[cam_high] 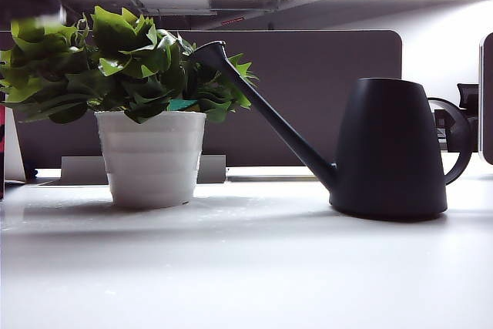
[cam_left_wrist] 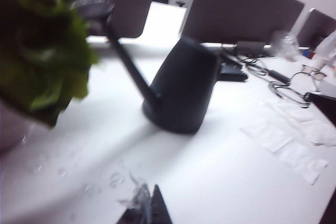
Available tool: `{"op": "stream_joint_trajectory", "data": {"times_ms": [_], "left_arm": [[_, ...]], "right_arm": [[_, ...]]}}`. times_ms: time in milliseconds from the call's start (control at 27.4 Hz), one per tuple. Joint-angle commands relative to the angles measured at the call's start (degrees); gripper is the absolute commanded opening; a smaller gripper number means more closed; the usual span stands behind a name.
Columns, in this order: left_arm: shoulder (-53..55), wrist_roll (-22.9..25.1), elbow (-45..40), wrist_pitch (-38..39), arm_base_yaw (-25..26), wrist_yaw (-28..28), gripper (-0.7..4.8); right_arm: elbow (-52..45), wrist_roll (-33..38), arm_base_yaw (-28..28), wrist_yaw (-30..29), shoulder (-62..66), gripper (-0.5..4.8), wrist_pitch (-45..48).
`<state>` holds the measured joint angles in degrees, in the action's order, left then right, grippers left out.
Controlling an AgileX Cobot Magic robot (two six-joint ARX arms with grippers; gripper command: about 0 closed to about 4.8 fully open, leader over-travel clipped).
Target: Pick up the watering can from the table, water the potted plant, and put the can back.
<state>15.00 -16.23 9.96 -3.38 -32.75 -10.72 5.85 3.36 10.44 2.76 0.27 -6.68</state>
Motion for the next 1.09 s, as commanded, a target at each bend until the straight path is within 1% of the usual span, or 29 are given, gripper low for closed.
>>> {"op": "stream_joint_trajectory", "data": {"times_ms": [36, 109, 182, 292, 365, 438, 511, 657, 985, 1094], "left_arm": [[-0.13, -1.16, -3.37, -5.22, -0.02, 2.45, -0.05], [-0.13, -1.16, -5.46, -6.91, -0.02, 2.75, -0.05], [-0.17, -1.14, -6.93, -7.02, -0.02, 3.23, -0.05], [-0.17, -0.15, -8.68, -7.08, -0.02, 3.43, -0.05], [-0.17, -0.02, -9.46, -6.45, -0.02, 5.20, -0.06], [-0.17, 1.38, -9.46, -5.31, 0.00, 7.08, -0.05], [-0.17, 2.10, -9.46, -5.29, 0.00, 7.08, -0.05], [-0.20, 2.10, -9.46, -3.85, 0.00, 5.99, -0.05], [-0.20, 2.10, -9.46, -3.43, 0.00, 5.99, -0.05], [-3.17, 2.14, -9.44, -1.60, 0.09, 6.43, -0.05]], "right_arm": [[-0.63, 1.57, 0.15, 0.11, -0.15, -0.05, 1.36], [-1.44, 1.60, 0.11, 0.37, -0.15, -0.05, 1.46], [-2.45, 1.66, 0.09, 0.24, -0.15, -0.05, 1.42], [-3.21, 1.66, 0.09, -2.27, -0.15, -0.05, -0.22], [-3.21, 1.64, 0.09, -3.17, -0.15, -0.05, -1.60], [-3.19, 1.64, 0.09, -3.15, -0.15, -0.05, -2.14], [-3.19, 1.57, 0.09, -3.10, -0.15, -0.05, -2.12], [-3.19, 1.55, 0.07, -2.84, -0.15, -0.05, -2.12], [-3.19, 1.55, 0.07, -2.89, -0.15, -0.05, -2.12], [-3.19, 1.55, 0.07, -2.89, -0.15, -0.05, -2.12]]}}
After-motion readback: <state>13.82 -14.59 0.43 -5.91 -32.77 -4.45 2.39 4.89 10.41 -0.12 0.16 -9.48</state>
